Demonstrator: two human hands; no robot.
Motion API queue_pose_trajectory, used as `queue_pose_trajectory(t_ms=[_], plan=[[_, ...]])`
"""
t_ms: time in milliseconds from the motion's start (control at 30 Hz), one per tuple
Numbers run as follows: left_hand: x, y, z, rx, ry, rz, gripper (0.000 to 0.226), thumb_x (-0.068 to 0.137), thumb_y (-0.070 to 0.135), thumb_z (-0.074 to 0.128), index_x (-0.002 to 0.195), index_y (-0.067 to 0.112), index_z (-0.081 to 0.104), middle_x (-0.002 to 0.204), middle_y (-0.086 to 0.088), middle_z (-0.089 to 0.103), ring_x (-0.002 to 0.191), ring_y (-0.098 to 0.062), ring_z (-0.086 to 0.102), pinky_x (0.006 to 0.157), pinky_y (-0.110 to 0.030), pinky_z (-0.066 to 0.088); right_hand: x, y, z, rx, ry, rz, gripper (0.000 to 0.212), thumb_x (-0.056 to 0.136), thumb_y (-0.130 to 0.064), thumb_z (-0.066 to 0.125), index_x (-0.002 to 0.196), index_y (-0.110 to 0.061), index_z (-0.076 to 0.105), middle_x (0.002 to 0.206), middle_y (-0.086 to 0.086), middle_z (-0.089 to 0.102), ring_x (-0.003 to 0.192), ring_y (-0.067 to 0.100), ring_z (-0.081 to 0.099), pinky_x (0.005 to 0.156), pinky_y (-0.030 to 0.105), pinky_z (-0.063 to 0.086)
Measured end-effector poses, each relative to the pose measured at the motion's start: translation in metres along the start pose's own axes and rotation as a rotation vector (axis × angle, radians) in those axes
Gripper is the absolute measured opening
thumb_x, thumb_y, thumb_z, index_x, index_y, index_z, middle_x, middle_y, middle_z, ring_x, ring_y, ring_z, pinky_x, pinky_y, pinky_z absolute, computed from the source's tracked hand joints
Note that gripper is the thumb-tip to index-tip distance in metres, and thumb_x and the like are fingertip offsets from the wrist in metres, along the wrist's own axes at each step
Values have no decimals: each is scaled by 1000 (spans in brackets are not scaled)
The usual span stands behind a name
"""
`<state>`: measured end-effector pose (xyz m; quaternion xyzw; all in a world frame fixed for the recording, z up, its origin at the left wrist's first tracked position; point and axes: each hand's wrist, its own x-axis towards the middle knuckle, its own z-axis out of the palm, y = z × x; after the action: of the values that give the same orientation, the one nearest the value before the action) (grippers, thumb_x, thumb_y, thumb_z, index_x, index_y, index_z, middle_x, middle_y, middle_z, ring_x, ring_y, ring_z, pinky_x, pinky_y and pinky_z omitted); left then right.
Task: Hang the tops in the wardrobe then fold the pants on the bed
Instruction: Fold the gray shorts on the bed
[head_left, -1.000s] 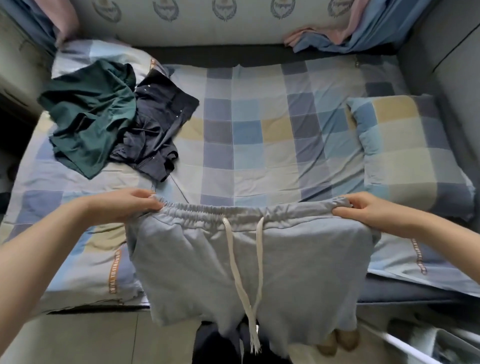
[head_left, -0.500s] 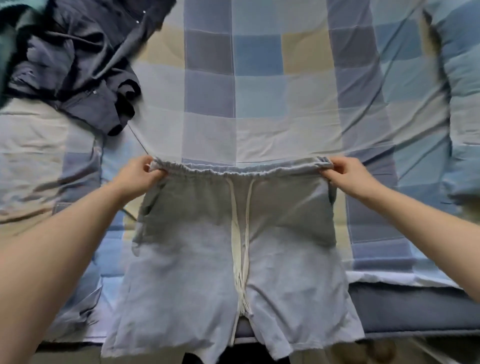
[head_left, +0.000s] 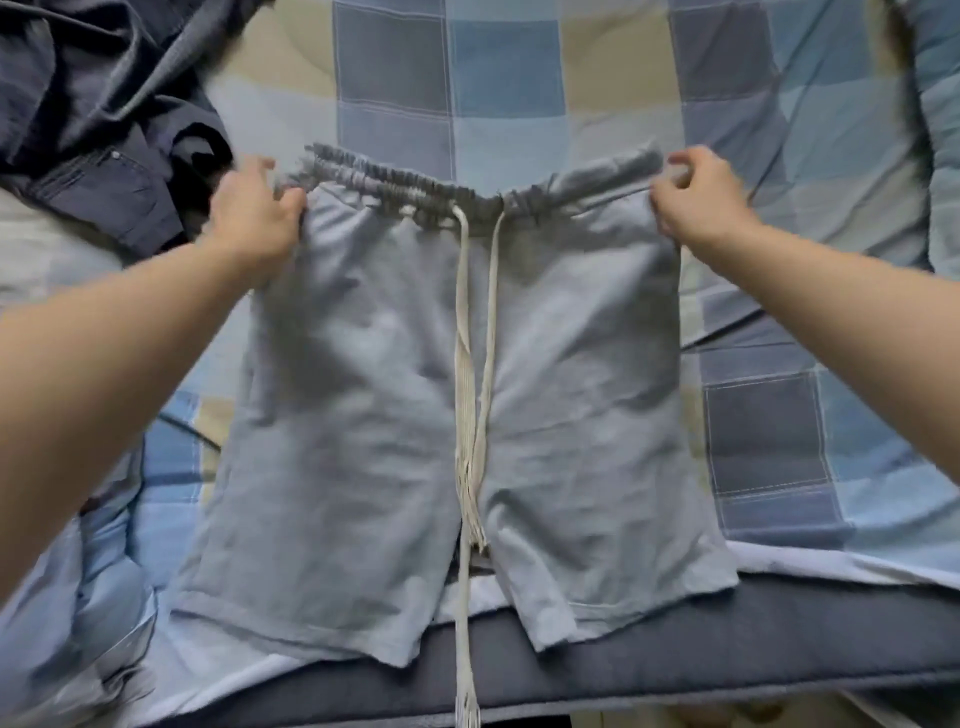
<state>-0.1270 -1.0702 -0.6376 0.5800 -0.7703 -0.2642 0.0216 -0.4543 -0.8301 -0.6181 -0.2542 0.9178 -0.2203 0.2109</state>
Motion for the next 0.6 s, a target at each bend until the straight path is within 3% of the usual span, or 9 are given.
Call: queue_pose_trajectory(t_ms=[33, 100, 167, 300, 400, 500, 600], plan=[[-1, 6, 12, 39, -33, -26, 55, 97, 32, 52, 143, 6, 38, 142, -27, 42, 132, -42, 40, 107, -43, 32, 5, -1, 9, -67, -4, 48, 44, 93, -26, 48, 135, -11, 46, 123, 17, 58, 119, 28, 49, 101, 38, 39], [-20, 12, 44, 120, -126, -34, 60, 96, 30, 54, 145, 1, 33, 145, -28, 36, 135, -43, 34, 112, -44, 28, -4, -2, 32, -144, -10, 77, 52, 91, -18, 48, 142, -10, 40, 138, 17, 49, 130, 34, 42, 105, 35, 33], [-58, 14, 76, 106, -230, -14, 51, 94, 26, 57, 136, 2, 42, 138, -25, 47, 129, -42, 41, 109, -45, 34, -33, -3, 60, -184, -101, -29, 48, 89, -10, 49, 137, -8, 47, 137, 18, 51, 127, 33, 46, 104, 32, 34], [-158, 9, 126, -16, -395, -54, 17, 92, 26, 56, 100, 11, 54, 103, -19, 65, 98, -38, 59, 84, -44, 49, -108, -2, 106, -217, -462, -377, 42, 85, 2, 47, 124, -7, 59, 125, 19, 54, 117, 32, 51, 99, 32, 35], [-223, -5, 145, 83, -516, -125, 25, 92, 37, 53, 89, 13, 58, 97, -16, 67, 95, -37, 61, 79, -41, 50, -152, 4, 127, -250, -668, -550, 45, 83, 5, 47, 123, -11, 61, 125, 14, 53, 114, 31, 52, 96, 32, 36], [-260, -18, 155, 71, -754, -242, 27, 89, 31, 57, 94, 6, 65, 101, -19, 70, 99, -36, 64, 81, -38, 52, -174, 13, 141, -330, -770, -619, 56, 82, 4, 47, 131, -20, 53, 141, -1, 43, 118, 28, 46, 101, 36, 38], [-283, -21, 157, -74, -973, -289, 5, 82, 12, 61, 84, 10, 66, 87, -9, 73, 84, -23, 68, 70, -25, 51, -185, 18, 149, -379, -765, -669, 56, 83, 1, 47, 132, -23, 50, 147, -9, 36, 121, 25, 39, 96, 36, 42]])
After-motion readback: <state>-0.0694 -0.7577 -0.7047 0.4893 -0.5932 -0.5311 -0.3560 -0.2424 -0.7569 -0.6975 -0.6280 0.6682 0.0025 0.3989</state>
